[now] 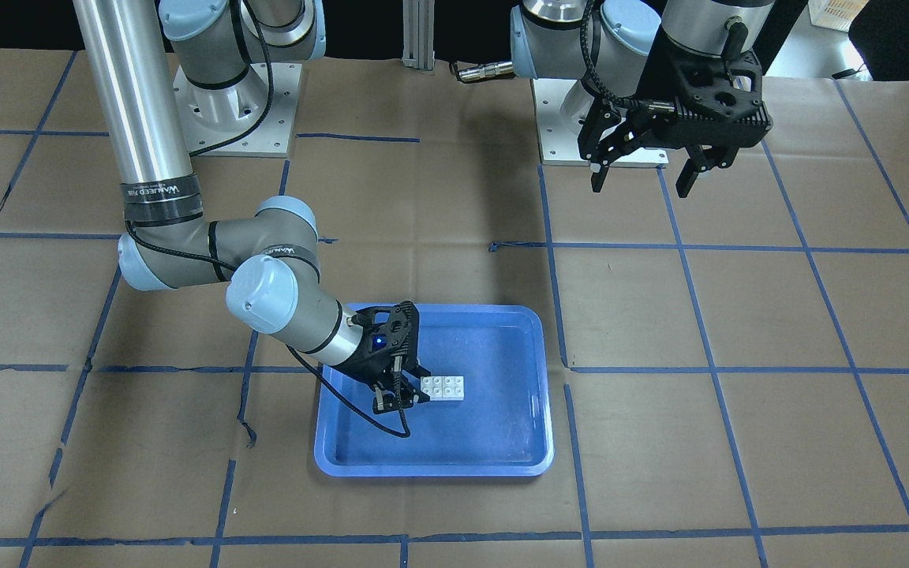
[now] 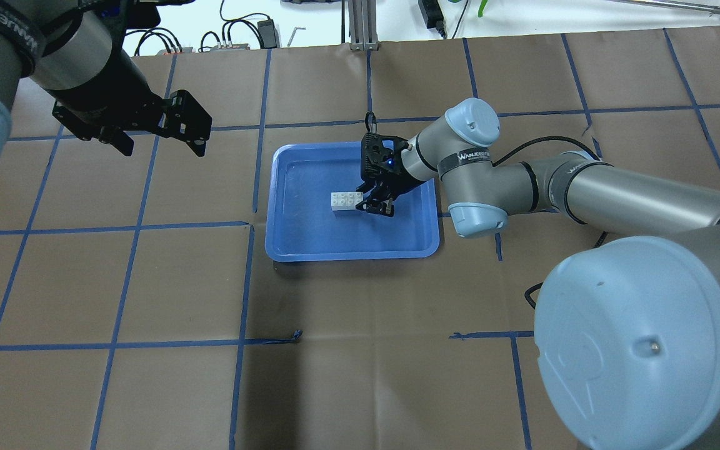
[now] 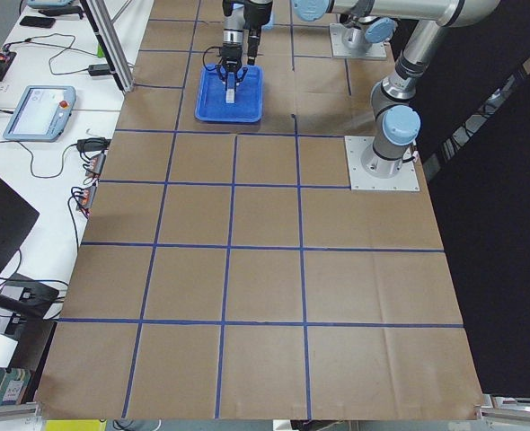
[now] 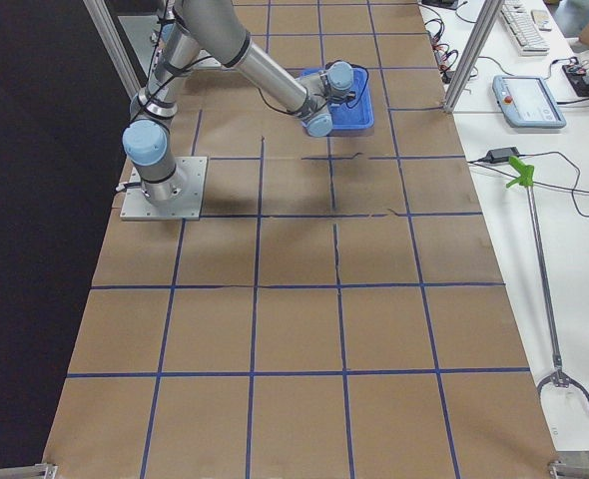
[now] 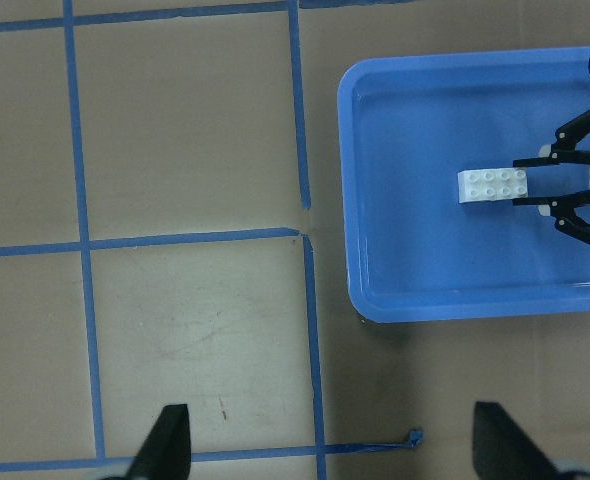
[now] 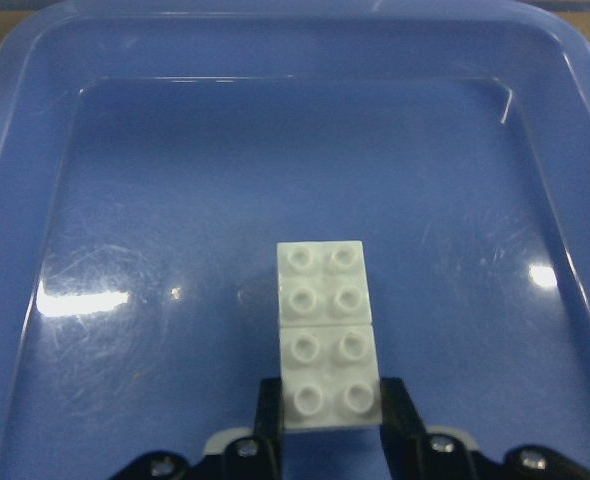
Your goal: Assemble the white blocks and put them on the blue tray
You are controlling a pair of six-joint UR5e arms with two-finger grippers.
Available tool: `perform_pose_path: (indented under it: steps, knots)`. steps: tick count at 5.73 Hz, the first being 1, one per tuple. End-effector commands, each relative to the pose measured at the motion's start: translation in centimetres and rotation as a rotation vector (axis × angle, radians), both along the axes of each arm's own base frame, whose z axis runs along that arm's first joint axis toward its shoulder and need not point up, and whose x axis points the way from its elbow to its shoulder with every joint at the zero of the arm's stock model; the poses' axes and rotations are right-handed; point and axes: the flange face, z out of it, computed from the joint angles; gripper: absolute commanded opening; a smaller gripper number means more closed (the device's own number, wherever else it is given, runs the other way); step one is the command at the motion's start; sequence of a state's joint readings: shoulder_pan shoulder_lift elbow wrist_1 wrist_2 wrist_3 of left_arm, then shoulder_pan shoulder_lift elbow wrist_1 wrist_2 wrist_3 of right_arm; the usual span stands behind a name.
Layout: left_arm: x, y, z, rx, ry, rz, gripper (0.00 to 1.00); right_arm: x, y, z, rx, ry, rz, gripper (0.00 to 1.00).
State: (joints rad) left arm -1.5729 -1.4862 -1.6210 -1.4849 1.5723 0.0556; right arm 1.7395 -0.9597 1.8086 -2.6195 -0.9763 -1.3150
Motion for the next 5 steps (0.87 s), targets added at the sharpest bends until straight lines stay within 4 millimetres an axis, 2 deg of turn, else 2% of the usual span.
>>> perform_pose_path:
  steps: [1,3,4,5]
  knots:
    - [0.0,0.1,0.1,-0.002,0.0,0.001,0.99,0.0,0.0,0.0,0.002,-0.001,-0.001,0.57]
    - [0.0,0.1,0.0,-0.001,0.0,0.001,0.99,0.0,-0.1,0.1,0.0,-0.001,-0.004,0.69]
    - [0.0,0.1,0.3,-0.005,0.0,0.002,0.99,0.0,-0.4,0.9,0.008,-0.006,-0.038,1.0]
    - [0.0,0.4,0.6,-0.009,0.0,0.001,0.99,-1.1,-1.8,2.3,0.014,0.008,-0.106,1.0]
